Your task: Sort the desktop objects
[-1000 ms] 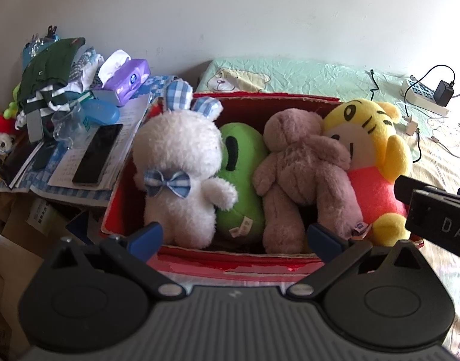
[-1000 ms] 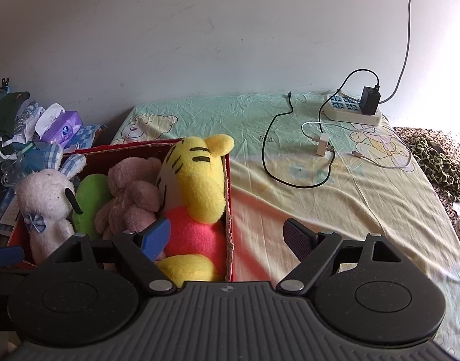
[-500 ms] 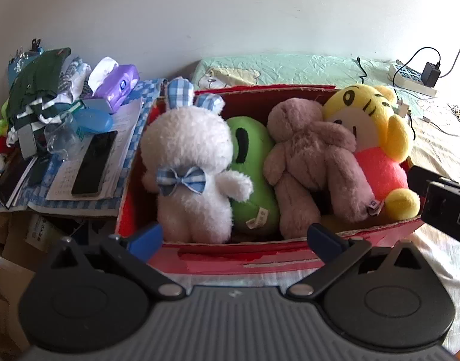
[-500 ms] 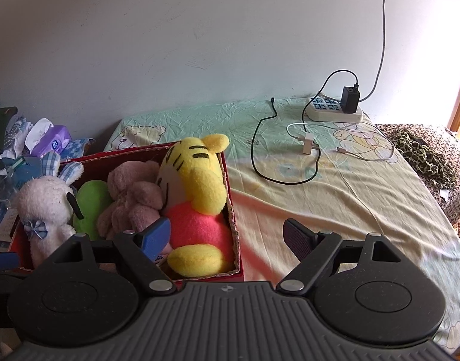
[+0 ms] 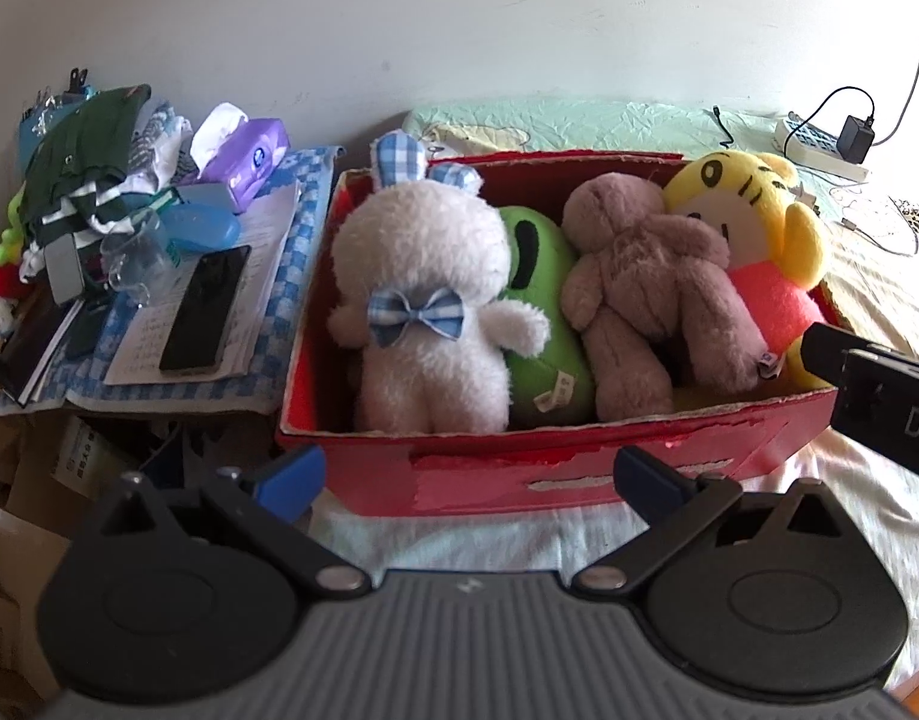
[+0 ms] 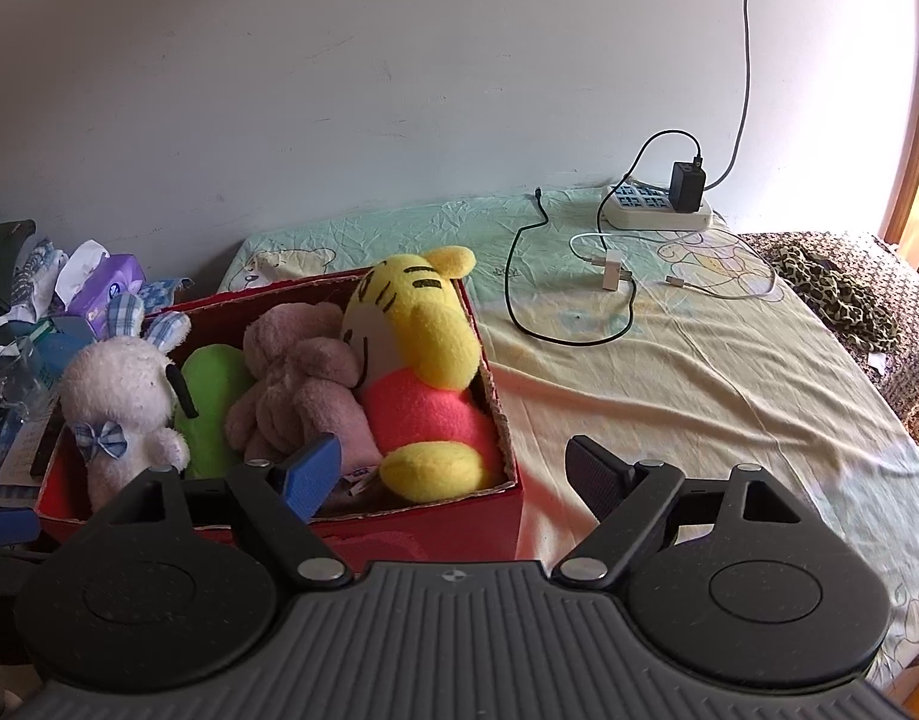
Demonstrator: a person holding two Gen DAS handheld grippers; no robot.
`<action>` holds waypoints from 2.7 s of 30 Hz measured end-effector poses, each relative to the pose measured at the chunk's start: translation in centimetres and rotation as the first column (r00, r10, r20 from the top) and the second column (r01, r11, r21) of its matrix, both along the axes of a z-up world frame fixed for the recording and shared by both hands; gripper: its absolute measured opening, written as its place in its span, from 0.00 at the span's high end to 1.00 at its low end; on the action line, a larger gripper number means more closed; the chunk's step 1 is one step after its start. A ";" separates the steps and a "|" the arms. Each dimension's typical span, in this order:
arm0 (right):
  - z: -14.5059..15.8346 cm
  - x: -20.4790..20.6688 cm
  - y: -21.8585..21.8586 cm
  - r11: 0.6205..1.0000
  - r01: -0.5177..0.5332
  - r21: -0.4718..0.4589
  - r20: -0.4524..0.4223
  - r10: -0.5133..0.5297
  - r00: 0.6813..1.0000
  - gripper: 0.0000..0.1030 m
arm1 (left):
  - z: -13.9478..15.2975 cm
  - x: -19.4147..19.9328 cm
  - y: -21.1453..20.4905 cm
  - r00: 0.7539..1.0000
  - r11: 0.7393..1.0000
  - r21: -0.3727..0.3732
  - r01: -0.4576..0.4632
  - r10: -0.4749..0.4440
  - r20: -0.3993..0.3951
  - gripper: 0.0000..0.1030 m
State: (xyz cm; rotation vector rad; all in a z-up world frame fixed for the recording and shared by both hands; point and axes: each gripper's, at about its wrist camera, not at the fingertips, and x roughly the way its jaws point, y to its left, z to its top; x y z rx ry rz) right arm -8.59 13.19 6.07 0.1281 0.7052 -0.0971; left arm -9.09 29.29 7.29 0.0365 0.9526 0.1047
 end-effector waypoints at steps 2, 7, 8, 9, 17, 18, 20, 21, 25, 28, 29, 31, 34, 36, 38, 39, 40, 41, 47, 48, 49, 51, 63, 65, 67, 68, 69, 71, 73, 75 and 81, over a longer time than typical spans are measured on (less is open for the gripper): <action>-0.1 -0.2 0.4 1.000 -0.008 0.003 -0.005 0.008 1.000 0.18 | -0.2 -0.4 0.1 1.000 1.000 0.005 0.000 0.000 -0.003 0.01; -0.6 -0.7 0.6 1.000 -0.007 0.014 -0.021 0.008 1.000 0.18 | -1.0 -1.3 0.1 0.999 1.000 -0.009 0.007 -0.008 -0.031 0.01; -0.7 -0.9 0.5 1.000 -0.006 0.017 -0.023 0.007 1.000 0.18 | -1.3 -1.5 0.0 0.999 1.000 -0.006 0.011 -0.011 -0.036 0.01; -0.7 -1.2 0.5 1.000 -0.004 0.020 -0.024 0.005 1.000 0.18 | -1.6 -1.7 -0.2 0.999 1.000 -0.007 0.017 -0.018 -0.046 0.01; -2.6 -3.2 -0.5 1.000 0.020 -0.012 -0.071 -0.021 0.997 0.18 | -3.8 -2.7 -1.7 0.991 0.996 -0.015 0.083 -0.084 -0.102 0.01; -3.0 -3.4 -0.8 0.999 0.031 -0.009 -0.090 -0.031 0.995 0.18 | -4.2 -2.7 -2.0 0.989 0.995 -0.019 0.094 -0.096 -0.110 0.01; -3.9 -3.9 -1.4 0.999 0.051 -0.004 -0.121 -0.051 0.991 0.18 | -4.8 -2.8 -2.5 0.985 0.993 -0.028 0.118 -0.121 -0.122 0.01; -4.3 -4.2 -1.7 0.998 0.060 -0.004 -0.132 -0.060 0.990 0.18 | -5.1 -2.8 -2.8 0.983 0.991 -0.028 0.129 -0.131 -0.125 0.01; -5.4 -5.1 -2.4 0.997 0.078 -0.011 -0.164 -0.079 0.983 0.18 | -6.3 -2.8 -4.3 0.975 0.986 -0.038 0.160 -0.163 -0.153 0.01; -5.8 -5.6 -3.0 0.996 0.087 -0.017 -0.177 -0.088 0.980 0.18 | -7.0 -3.0 -5.3 0.971 0.985 -0.046 0.165 -0.170 -0.170 0.01; -5.9 -5.7 -3.3 0.996 0.090 -0.019 -0.178 -0.092 0.980 0.19 | -7.2 -3.1 -5.6 0.970 0.985 -0.049 0.163 -0.169 -0.175 0.01; -6.2 -6.0 -4.0 0.995 0.095 -0.014 -0.181 -0.096 0.979 0.21 | -7.6 -3.3 -6.2 0.968 0.985 -0.055 0.162 -0.169 -0.185 0.01; -6.6 -6.0 -5.3 0.995 0.101 0.016 -0.187 -0.096 0.978 0.25 | -7.6 -3.3 -6.9 0.971 0.989 -0.039 0.145 -0.149 -0.185 0.01; -6.6 -5.6 -6.1 0.995 0.092 0.030 -0.178 -0.085 0.980 0.29 | -7.1 -3.3 -7.2 0.978 0.992 -0.034 0.119 -0.123 -0.170 0.01; -6.3 -5.2 -6.5 0.997 0.065 0.034 -0.163 -0.059 0.985 0.31 | -6.3 -3.4 -7.3 0.984 0.995 -0.024 0.093 -0.096 -0.153 0.01; -6.2 -5.0 -6.6 0.998 0.050 0.040 -0.157 -0.043 0.987 0.33 | -6.0 -3.5 -7.4 0.987 0.997 -0.017 0.079 -0.081 -0.140 0.01; -6.0 -5.0 -6.8 0.998 0.036 0.049 -0.151 -0.028 0.988 0.33 | -5.8 -3.5 -7.5 0.989 0.998 -0.013 0.065 -0.067 -0.134 0.01; -6.0 -4.9 -6.9 0.998 0.016 0.056 -0.144 -0.008 0.990 0.33 | -5.7 -3.4 -7.7 0.990 0.999 -0.013 0.049 -0.050 -0.133 0.01; -6.1 -4.2 -9.0 0.997 -0.017 0.070 -0.156 0.028 0.987 0.36 | -6.6 -3.3 -9.9 0.980 0.999 -0.017 0.050 -0.052 -0.192 0.01; -6.3 -4.0 -9.5 0.997 -0.009 0.076 -0.164 0.021 0.986 0.36 | -6.7 -3.4 -10.4 0.979 0.998 -0.004 0.056 -0.055 -0.195 0.01; -6.6 -3.8 -10.0 0.996 -0.003 0.084 -0.177 0.017 0.984 0.36 | -6.8 -3.4 -10.8 0.979 0.998 0.004 0.056 -0.054 -0.196 0.01; -7.0 -3.6 -10.7 0.995 -0.002 0.097 -0.198 0.022 0.980 0.38 | -6.7 -3.4 -11.4 0.979 0.999 -0.004 0.054 -0.054 -0.195 0.01; -7.1 -3.6 -11.7 0.994 -0.077 0.073 -0.177 0.089 0.980 0.39 | -6.9 -2.4 -12.9 0.981 0.999 -0.022 0.048 -0.051 -0.189 0.01; -6.7 -3.6 -11.5 0.994 -0.079 0.071 -0.155 0.090 0.984 0.39 | -6.2 -2.4 -12.5 0.984 0.999 -0.028 0.044 -0.048 -0.171 0.01; -6.2 -3.6 -11.3 0.994 -0.079 0.070 -0.132 0.088 0.987 0.39 | -5.1 -2.5 -11.8 0.989 0.998 -0.040 0.042 -0.047 -0.139 0.01; -5.8 -3.5 -11.1 0.995 -0.078 0.070 -0.118 0.086 0.989 0.39 | -4.3 -2.6 -11.5 0.993 0.998 -0.037 0.043 -0.047 -0.112 0.01; -5.4 -3.5 -10.9 0.994 -0.077 0.072 -0.099 0.084 0.991 0.39 | -3.6 -2.6 -11.2 0.995 0.999 -0.030 0.045 -0.048 -0.084 0.01; -4.3 -3.3 -10.2 0.993 -0.084 0.079 -0.059 0.088 0.994 0.39 | -2.0 -2.5 -10.5 0.998 0.998 -0.022 0.051 -0.052 -0.022 0.01; -3.3 -3.0 -9.4 0.989 -0.104 0.108 -0.024 0.108 0.994 0.39 | -0.7 -2.4 -9.7 0.998 0.998 -0.024 0.060 -0.060 0.037 0.01; -2.3 -2.5 -8.3 0.983 -0.123 0.138 0.021 0.121 0.992 0.39 | 0.6 -2.2 -8.7 0.993 0.998 -0.008 0.063 -0.062 0.100 0.01; -0.7 -0.8 -5.1 0.979 -0.138 0.153 0.108 0.123 0.987 0.39 | 1.6 -0.7 -5.2 0.990 0.999 0.009 0.036 -0.037 0.133 0.00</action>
